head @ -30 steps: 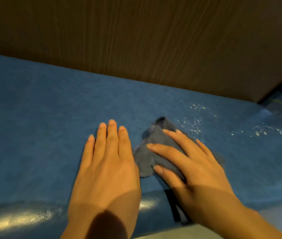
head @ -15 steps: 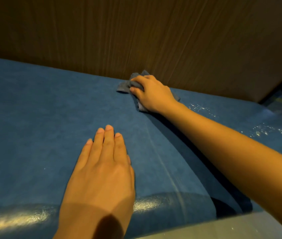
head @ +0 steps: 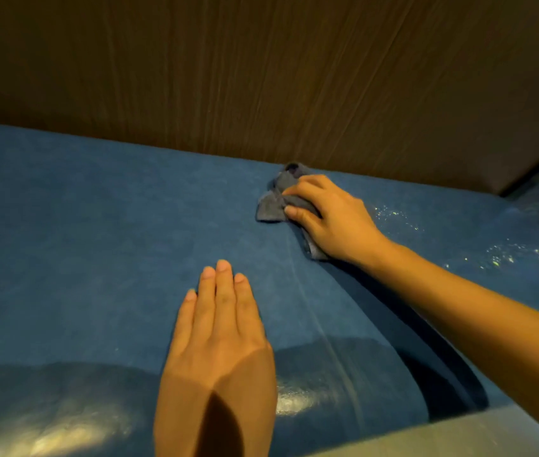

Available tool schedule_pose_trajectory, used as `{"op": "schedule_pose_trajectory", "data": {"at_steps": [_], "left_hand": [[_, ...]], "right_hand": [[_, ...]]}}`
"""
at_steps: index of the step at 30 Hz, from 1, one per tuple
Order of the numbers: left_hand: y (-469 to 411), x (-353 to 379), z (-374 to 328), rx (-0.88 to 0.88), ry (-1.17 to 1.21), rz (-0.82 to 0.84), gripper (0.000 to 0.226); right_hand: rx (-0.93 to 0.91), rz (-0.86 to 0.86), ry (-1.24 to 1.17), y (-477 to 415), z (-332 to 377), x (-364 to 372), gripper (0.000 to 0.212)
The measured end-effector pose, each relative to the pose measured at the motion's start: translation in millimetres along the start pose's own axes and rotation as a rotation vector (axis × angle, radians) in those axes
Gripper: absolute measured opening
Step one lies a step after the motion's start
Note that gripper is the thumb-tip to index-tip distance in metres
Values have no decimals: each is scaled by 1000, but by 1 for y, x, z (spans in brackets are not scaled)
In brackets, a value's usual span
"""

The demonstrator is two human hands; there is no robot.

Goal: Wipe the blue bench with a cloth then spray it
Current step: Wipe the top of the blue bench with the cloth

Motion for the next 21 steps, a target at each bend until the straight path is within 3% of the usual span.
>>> {"op": "schedule_pose_trajectory", "data": {"at_steps": [6,12,16,21], "left_hand": [[-1,-4,6,21,41,2,54],[0,-2,9,21,101,46,54],[0,4,11,35,124,47,56],[-4,1,15,94,125,105,59]], "right_hand": [[37,10,0,43,45,13,46],[210,-33,-32,90,75,24,48],[226,-263,41,124,83,28,28],[244,-369,90,144,62,20,25]]}}
Point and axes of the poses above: each hand's wrist, its own y-axis away from the middle knuckle, its own x-axis out of the palm, z = x × y, the point moved 3 cm from there along -y, towards the middle knuckle, and after that the axes turned 10 degrees about -y, right-handed, at the moved point
